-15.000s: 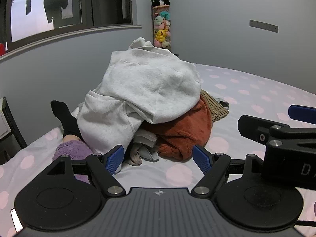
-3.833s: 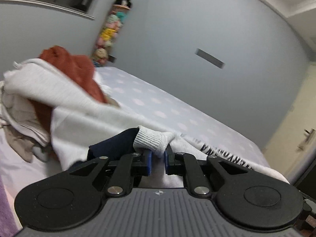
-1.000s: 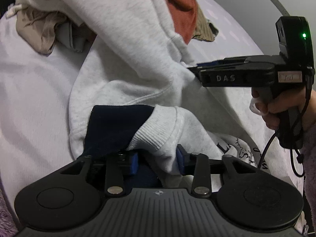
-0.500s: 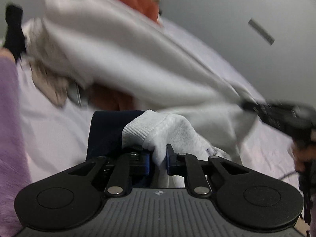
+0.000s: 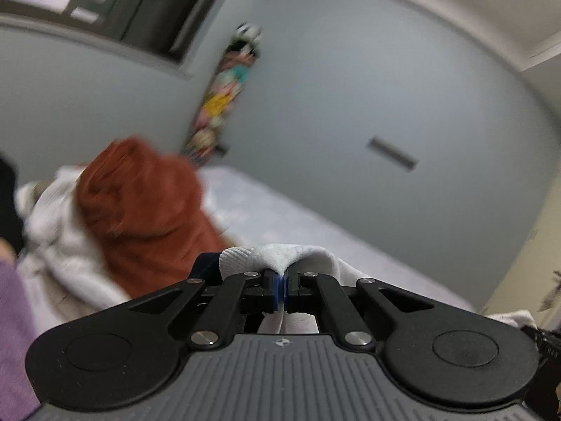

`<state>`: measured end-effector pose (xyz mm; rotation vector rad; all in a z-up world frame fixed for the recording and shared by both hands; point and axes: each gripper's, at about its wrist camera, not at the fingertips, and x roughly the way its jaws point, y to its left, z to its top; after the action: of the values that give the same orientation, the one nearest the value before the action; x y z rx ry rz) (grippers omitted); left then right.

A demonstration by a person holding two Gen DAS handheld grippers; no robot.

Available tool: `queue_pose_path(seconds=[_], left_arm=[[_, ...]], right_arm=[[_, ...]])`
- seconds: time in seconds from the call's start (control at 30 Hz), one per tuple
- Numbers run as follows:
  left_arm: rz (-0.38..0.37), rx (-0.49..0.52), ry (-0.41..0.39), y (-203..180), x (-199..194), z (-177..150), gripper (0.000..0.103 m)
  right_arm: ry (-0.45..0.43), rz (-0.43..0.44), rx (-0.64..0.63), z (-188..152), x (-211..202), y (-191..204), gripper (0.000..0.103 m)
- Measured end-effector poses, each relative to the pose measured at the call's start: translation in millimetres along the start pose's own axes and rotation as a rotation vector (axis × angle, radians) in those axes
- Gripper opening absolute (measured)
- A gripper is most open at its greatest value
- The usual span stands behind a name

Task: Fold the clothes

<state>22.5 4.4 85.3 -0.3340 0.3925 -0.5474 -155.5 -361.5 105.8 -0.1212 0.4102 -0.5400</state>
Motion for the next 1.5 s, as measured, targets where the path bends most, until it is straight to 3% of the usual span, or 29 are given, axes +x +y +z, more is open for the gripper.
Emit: queue_pose_path(seconds=[0.07, 0.23, 0.43, 0.57, 0.77, 0.83, 0.87, 0.9, 1.0, 1.1, 1.23, 1.37, 1.5], left_arm=[[-0.050, 0.026, 0.018, -10.5, 0.0, 0.9, 0.001], [-0.121, 0.066, 0.250, -13.7, 37.0, -30.8, 0.001], [-0.087, 0.089, 0.546, 2.2, 78.1, -100.3, 0.001], [-0.051, 0.088, 0.660, 17.8, 91.7, -134.2, 0.001], [-0.072, 0.056, 0.668, 30.4, 85.3, -135.7, 0.005], [-0.083, 0.072, 0.661, 30.4, 76.9, -133.6, 0.024], [-0.084, 0.077, 0.655, 32.9, 71.5, -131.6, 0.042], [-0.080, 0.079, 0.644, 36.5, 62.3, -129.2, 0.054], [-0.072, 0.073, 0.638, 46.3, 43.2, -122.2, 0.054], [-0.075, 0.039, 0.670, 56.4, 41.5, -120.9, 0.054], [-0.099, 0.064, 0.697, 50.4, 42.3, -123.8, 0.056], [-0.117, 0.084, 0.725, 42.1, 43.0, -130.4, 0.056], [-0.187, 0.048, 0.738, 31.3, 37.8, -128.8, 0.059]], right_arm=[[0.005, -0.036, 0.025, -3.9, -22.6, -11.0, 0.008], [0.206, -0.069, 0.094, -55.7, -30.6, -30.1, 0.009], [0.453, -0.102, 0.164, -132.4, -26.0, -36.1, 0.009], [0.550, -0.102, 0.222, -170.5, -26.7, -39.6, 0.009], [0.542, -0.061, 0.195, -175.5, -33.1, -35.6, 0.017], [0.533, -0.039, 0.197, -173.1, -35.8, -37.1, 0.027], [0.526, -0.028, 0.200, -172.2, -38.4, -38.4, 0.029], [0.518, -0.017, 0.205, -170.6, -42.0, -38.4, 0.032], [0.488, 0.005, 0.217, -164.6, -55.1, -40.8, 0.035], [0.436, 0.028, 0.229, -151.8, -68.5, -43.7, 0.041], [0.365, 0.070, 0.203, -127.9, -70.9, -40.7, 0.043], [0.326, 0.116, 0.142, -107.1, -51.1, -28.0, 0.051], [0.339, 0.163, 0.097, -98.7, -16.1, -9.8, 0.054]])
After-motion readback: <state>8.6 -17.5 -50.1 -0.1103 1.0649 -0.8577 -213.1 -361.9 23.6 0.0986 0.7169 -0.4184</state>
